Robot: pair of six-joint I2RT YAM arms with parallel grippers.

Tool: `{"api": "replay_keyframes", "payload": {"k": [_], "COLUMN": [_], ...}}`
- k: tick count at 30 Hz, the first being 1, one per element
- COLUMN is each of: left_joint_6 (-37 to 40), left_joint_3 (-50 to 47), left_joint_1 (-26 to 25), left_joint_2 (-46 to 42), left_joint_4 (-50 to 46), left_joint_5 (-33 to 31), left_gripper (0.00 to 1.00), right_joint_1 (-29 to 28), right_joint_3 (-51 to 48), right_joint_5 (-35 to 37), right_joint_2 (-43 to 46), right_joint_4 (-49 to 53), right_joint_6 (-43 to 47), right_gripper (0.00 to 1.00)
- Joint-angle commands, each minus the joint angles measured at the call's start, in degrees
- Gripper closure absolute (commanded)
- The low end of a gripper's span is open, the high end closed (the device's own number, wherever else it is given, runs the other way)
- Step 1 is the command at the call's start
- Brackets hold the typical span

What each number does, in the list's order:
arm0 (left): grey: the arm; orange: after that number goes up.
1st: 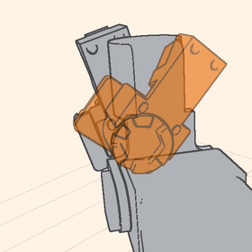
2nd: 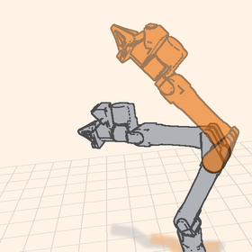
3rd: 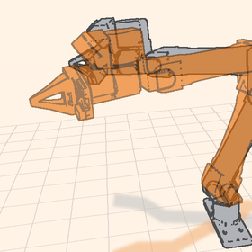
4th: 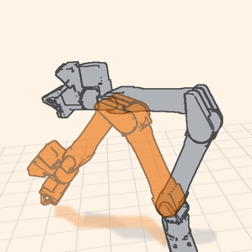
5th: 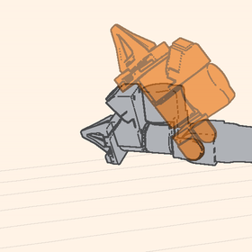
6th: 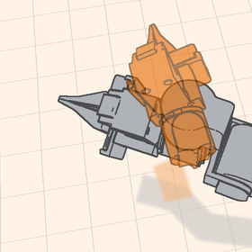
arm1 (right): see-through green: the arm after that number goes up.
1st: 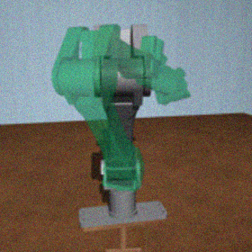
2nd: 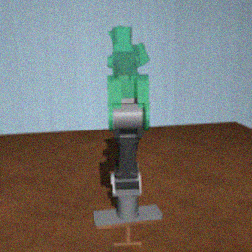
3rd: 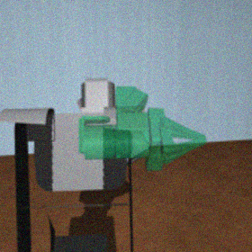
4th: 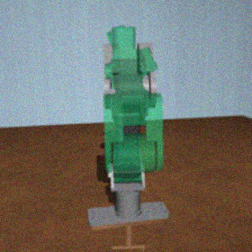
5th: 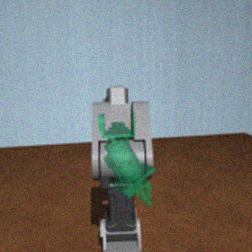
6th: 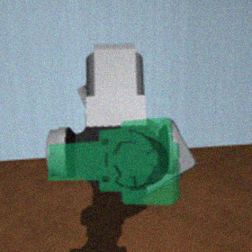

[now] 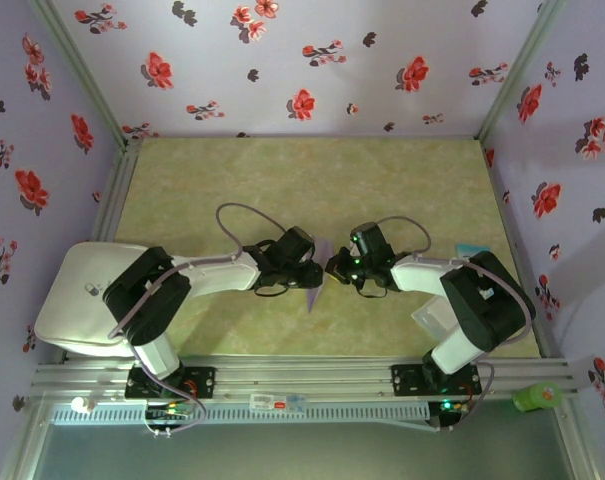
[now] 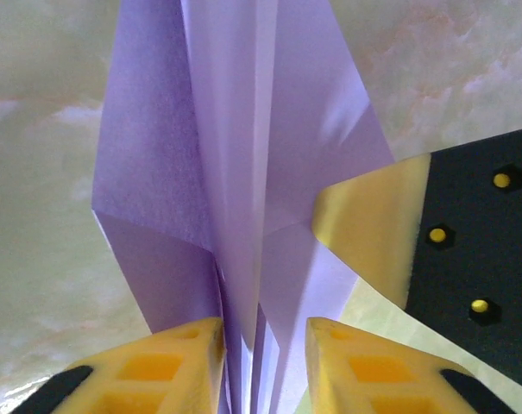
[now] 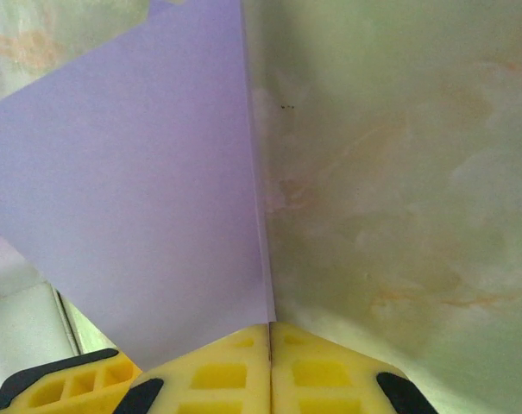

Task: Fold a paper plane with a square sheet of paper (pick it up from the middle)
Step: Move a paper plane to the center of the table.

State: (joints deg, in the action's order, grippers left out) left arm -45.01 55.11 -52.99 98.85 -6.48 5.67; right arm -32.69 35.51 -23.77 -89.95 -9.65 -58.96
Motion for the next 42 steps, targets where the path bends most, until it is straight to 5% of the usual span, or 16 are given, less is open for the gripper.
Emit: {"api": "replay_keyframes", "payload": {"k": [1, 28, 34, 42], "left_joint_6": [1.1, 2.48, 2.61, 1.34], "left_joint_3": [0.81, 4.83, 5.44, 5.69], "left_joint_1": [-0.11, -0.18, -0.23, -0.18], "left_joint_2": [1.73, 5.72, 5.93, 2.65], "left_joint_4": [-1.63, -2.85, -3.02, -7.37], "left_joint_5": [0.41, 1.36, 1.32, -5.21], "left_gripper": [0.73, 0.84, 0.92, 1.0], "right_joint_1": [-0.36, -0.36, -0.36, 1.21], "right_joint_3": [-0.2, -0.54, -0.54, 0.79], "right_joint_5": [0.04, -0.18, -0.11, 2.46], "right_joint_2": [0.02, -0.07, 0.24, 4.9], "right_joint_4": [-0.29, -0.63, -0.52, 7.82], "right_joint_6": [0.25, 0.26, 0.44, 4.64], "right_gripper": [0.93, 0.92, 0.9, 0.68]}}
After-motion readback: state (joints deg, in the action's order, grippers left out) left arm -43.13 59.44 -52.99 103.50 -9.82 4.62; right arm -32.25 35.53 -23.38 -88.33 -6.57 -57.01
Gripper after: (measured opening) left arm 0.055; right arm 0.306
